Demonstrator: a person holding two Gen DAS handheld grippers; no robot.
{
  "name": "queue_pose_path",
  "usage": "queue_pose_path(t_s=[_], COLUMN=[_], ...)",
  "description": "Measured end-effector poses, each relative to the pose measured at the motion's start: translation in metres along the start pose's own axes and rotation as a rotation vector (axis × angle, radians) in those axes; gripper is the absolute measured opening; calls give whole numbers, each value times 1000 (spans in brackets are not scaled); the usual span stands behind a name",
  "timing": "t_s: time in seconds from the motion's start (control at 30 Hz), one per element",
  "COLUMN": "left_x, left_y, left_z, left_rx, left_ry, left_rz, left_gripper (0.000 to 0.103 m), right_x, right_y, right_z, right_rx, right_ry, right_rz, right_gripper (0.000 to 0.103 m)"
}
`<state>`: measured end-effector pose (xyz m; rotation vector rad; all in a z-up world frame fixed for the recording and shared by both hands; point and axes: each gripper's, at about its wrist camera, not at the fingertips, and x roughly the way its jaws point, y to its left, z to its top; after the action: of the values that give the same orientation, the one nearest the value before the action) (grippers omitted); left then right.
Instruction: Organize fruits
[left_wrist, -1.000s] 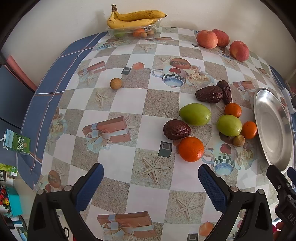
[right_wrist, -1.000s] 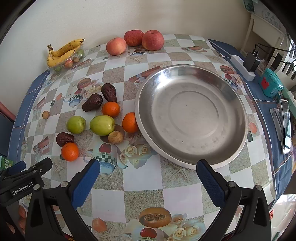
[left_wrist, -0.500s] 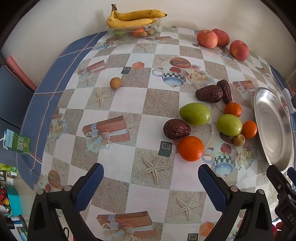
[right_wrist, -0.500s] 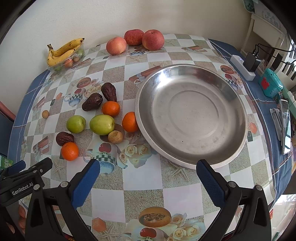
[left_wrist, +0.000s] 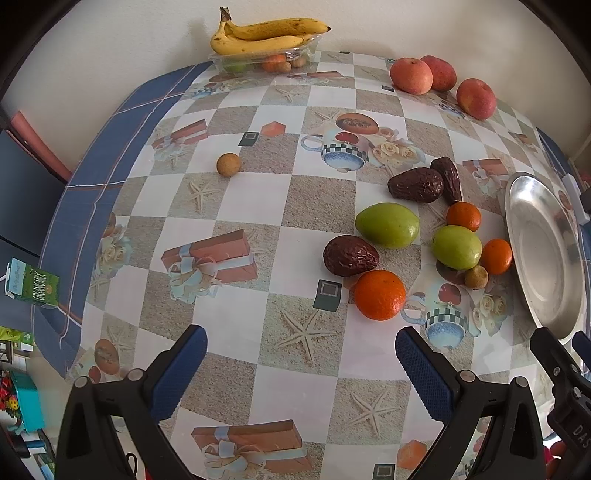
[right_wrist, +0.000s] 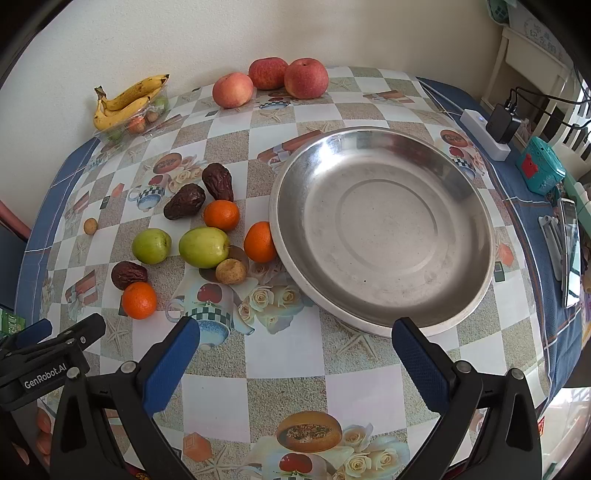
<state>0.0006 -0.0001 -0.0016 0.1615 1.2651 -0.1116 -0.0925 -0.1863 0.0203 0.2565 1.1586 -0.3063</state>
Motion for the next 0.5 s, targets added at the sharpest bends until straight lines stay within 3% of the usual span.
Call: queue_pose_path(t_s=[0.27, 0.5], left_x=[1, -2], left_y=[1, 22], left_z=[0, 19], left_rx=[-10, -161], left_ry=[-10, -89], left_rz=[-23, -141], left_gripper=[103, 103], right_x=[0, 2], right_y=[0, 11], right_z=[0, 2], right_rx=[0, -47], right_ry=[0, -9], right_rz=[1, 4], right_gripper=[103, 103])
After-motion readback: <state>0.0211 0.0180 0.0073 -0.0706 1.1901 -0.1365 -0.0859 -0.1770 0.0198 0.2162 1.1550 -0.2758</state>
